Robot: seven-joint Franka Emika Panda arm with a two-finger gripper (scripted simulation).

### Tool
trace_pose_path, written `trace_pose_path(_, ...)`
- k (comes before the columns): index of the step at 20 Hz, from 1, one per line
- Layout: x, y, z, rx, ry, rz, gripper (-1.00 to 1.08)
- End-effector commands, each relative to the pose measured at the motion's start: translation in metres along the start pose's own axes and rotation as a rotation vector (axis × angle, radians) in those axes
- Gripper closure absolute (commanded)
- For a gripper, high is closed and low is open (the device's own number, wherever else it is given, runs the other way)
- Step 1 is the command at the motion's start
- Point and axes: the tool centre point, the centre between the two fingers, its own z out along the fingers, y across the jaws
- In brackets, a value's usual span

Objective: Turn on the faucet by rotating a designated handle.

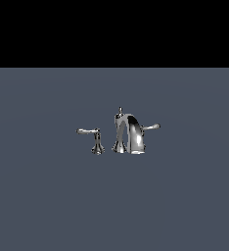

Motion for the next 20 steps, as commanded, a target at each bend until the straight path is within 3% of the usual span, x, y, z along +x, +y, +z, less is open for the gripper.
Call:
trace_pose_path(1, 0.006, -0.002, 0.008, 0.000, -0.001, 0.027, 1.08)
trace_pose_path(9, 0.041, -0.009, 0.049, 0.003, -0.001, 0.175, 1.08)
trace_pose_path(20, 0.111, -0.008, 0.128, 0.007, -0.001, 0.457, 1.08)
